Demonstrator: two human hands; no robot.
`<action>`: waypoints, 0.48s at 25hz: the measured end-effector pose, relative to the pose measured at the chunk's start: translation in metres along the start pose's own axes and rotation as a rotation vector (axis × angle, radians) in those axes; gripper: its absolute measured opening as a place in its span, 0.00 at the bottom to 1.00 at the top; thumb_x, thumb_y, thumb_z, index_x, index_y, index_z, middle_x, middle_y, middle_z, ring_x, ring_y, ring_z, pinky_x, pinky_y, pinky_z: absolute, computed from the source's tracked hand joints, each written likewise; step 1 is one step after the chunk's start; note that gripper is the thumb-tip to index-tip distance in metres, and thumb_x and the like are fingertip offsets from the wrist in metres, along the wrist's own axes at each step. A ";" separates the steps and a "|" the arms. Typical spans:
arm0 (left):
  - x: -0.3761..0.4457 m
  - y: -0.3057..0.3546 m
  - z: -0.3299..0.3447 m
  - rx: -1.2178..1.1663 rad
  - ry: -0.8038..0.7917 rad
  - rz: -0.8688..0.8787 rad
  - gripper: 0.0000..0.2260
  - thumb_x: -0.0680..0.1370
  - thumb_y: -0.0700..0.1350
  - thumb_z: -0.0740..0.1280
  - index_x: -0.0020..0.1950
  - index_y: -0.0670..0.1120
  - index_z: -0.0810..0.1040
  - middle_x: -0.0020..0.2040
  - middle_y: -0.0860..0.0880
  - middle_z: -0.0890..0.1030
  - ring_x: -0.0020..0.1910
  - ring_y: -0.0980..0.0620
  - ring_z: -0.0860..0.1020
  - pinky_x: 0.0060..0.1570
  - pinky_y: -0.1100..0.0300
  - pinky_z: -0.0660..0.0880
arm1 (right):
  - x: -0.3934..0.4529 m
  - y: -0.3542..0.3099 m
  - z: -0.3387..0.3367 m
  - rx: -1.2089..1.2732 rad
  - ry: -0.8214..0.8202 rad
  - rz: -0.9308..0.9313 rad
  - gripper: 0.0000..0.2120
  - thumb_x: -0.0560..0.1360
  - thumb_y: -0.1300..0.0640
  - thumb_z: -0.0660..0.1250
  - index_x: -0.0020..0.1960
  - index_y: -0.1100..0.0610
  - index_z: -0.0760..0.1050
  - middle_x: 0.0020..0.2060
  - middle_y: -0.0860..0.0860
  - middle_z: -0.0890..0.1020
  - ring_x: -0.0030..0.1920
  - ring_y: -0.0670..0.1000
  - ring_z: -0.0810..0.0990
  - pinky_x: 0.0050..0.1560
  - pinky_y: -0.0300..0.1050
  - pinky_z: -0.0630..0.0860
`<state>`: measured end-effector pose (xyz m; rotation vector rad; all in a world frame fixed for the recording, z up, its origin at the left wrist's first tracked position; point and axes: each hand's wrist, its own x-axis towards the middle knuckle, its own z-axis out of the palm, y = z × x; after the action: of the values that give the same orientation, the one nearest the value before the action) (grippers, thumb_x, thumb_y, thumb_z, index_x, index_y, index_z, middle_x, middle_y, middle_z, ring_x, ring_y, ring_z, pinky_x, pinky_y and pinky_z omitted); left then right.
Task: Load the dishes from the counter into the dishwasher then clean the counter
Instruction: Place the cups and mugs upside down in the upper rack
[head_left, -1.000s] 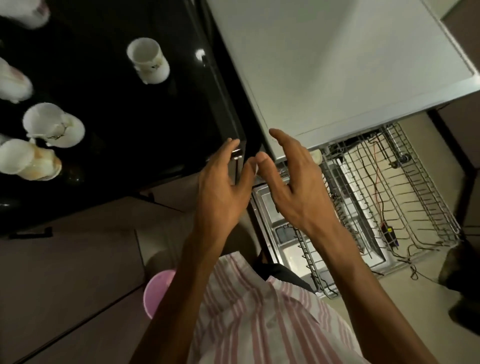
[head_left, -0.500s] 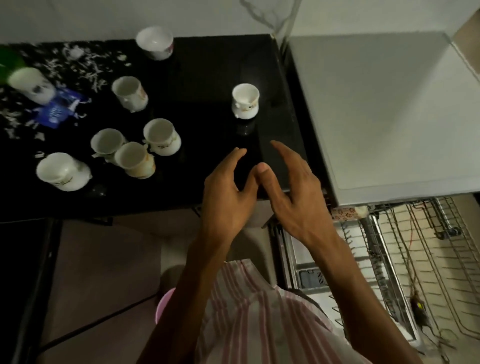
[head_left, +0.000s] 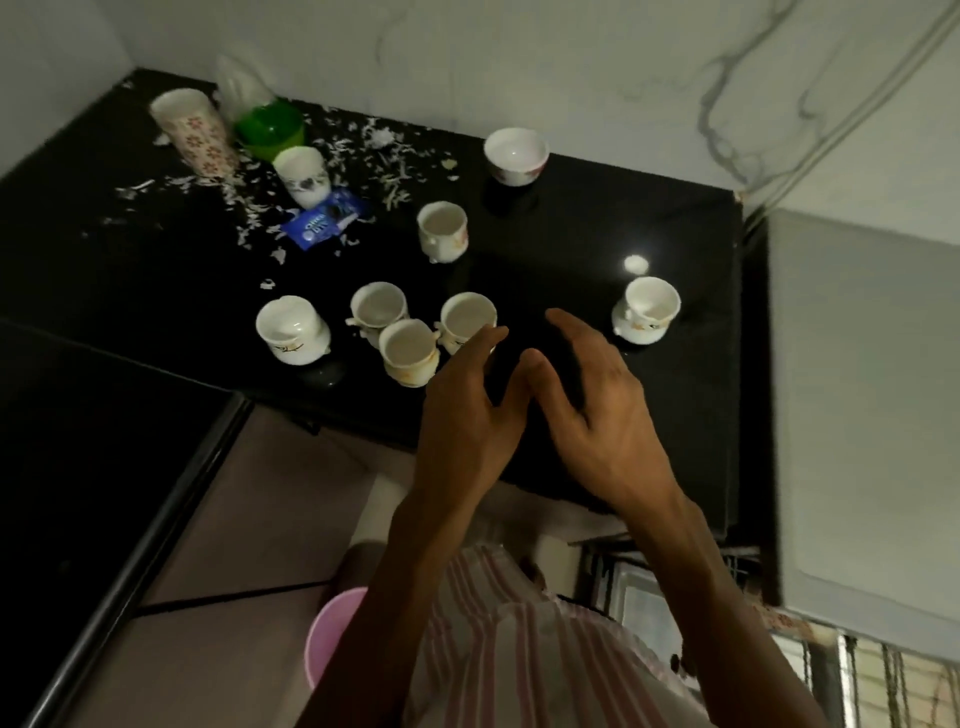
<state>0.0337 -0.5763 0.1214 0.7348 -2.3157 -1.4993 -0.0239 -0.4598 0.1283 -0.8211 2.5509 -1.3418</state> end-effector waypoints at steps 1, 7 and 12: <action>0.005 0.002 -0.002 -0.015 0.031 -0.020 0.20 0.79 0.51 0.66 0.71 0.51 0.72 0.67 0.53 0.76 0.65 0.61 0.72 0.62 0.66 0.71 | 0.010 -0.002 -0.001 0.011 -0.030 -0.016 0.26 0.80 0.40 0.57 0.74 0.51 0.63 0.70 0.47 0.70 0.70 0.44 0.67 0.67 0.42 0.68; 0.019 -0.001 -0.008 -0.031 0.199 -0.096 0.21 0.77 0.55 0.66 0.68 0.50 0.74 0.62 0.54 0.78 0.62 0.58 0.76 0.60 0.61 0.74 | 0.052 -0.003 0.009 0.011 -0.173 -0.110 0.29 0.79 0.36 0.55 0.74 0.49 0.63 0.71 0.45 0.70 0.68 0.37 0.63 0.65 0.33 0.63; 0.034 -0.018 -0.027 0.023 0.329 -0.109 0.25 0.75 0.61 0.63 0.66 0.47 0.76 0.58 0.49 0.81 0.58 0.53 0.79 0.58 0.57 0.77 | 0.079 -0.011 0.034 0.001 -0.271 -0.158 0.34 0.76 0.31 0.52 0.75 0.50 0.62 0.71 0.47 0.69 0.70 0.46 0.67 0.65 0.39 0.67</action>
<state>0.0238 -0.6215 0.1148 1.0424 -2.0776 -1.2817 -0.0730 -0.5309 0.1262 -1.1392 2.3174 -1.1779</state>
